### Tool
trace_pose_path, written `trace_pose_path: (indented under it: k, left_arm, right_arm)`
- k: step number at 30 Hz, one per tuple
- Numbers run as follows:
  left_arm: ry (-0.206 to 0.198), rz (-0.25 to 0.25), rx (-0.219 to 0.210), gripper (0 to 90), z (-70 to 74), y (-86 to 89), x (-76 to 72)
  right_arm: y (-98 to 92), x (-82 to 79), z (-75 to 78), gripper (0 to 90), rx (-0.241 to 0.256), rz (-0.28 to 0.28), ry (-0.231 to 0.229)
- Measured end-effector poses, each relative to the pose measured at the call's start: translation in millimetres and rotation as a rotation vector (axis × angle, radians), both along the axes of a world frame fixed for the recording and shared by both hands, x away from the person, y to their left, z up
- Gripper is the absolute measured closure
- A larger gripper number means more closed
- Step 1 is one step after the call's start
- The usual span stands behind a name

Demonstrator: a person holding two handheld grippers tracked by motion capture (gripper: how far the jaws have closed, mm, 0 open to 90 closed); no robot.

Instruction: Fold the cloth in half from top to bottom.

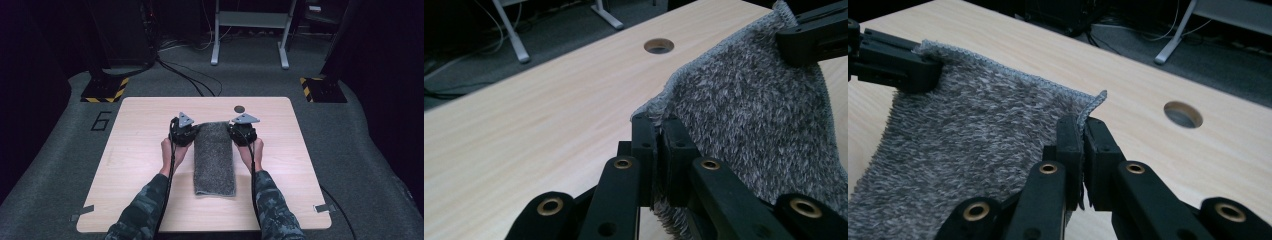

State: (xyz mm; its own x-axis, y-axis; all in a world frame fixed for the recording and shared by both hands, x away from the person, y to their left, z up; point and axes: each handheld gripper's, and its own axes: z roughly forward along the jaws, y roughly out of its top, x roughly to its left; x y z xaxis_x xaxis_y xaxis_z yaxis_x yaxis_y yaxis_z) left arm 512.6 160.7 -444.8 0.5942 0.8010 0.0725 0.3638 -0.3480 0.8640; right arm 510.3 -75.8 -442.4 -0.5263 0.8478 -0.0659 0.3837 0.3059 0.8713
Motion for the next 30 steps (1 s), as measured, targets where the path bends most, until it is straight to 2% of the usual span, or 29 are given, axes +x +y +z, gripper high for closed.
trace_pose_path:
  k: [3,5,7,10,13,17,18,23,30]
  left_arm:
    - [-0.024,0.000,0.002,86.1,7.3,0.0,0.6]
    - [-0.026,-0.005,0.011,86.1,9.0,0.6,-0.5]
    - [-0.037,-0.015,-0.006,86.0,11.4,2.5,-9.4]
    - [-0.049,-0.032,-0.001,86.0,10.2,3.6,-18.1]
    - [-0.046,-0.043,-0.002,85.9,9.4,4.7,-23.0]
    - [-0.042,-0.065,-0.008,85.7,7.6,6.1,-31.7]
    - [-0.030,-0.077,-0.006,85.6,6.5,6.7,-35.2]
    - [-0.024,-0.090,-0.008,85.2,2.6,5.7,-41.9]
    - [0.000,-0.115,0.004,84.9,-9.1,2.3,-57.2]
  right_arm:
    - [0.6,0.5,6.0,86.8,0.009,-0.003,-0.024]
    - [-0.2,0.1,8.5,86.8,0.019,0.003,-0.031]
    - [-2.2,-6.3,11.9,86.8,0.033,0.022,-0.049]
    - [-3.3,-18.9,13.1,86.8,0.031,0.045,-0.071]
    - [-4.9,-29.9,12.5,86.8,0.033,0.065,-0.080]
    - [-6.9,-40.8,9.1,86.7,0.012,0.098,-0.076]
    - [-7.5,-42.9,8.0,86.7,0.011,0.101,-0.078]
    - [-11.8,-49.1,4.0,86.6,0.019,0.102,-0.076]
    - [-16.3,-67.6,-11.8,86.3,0.020,0.101,-0.067]
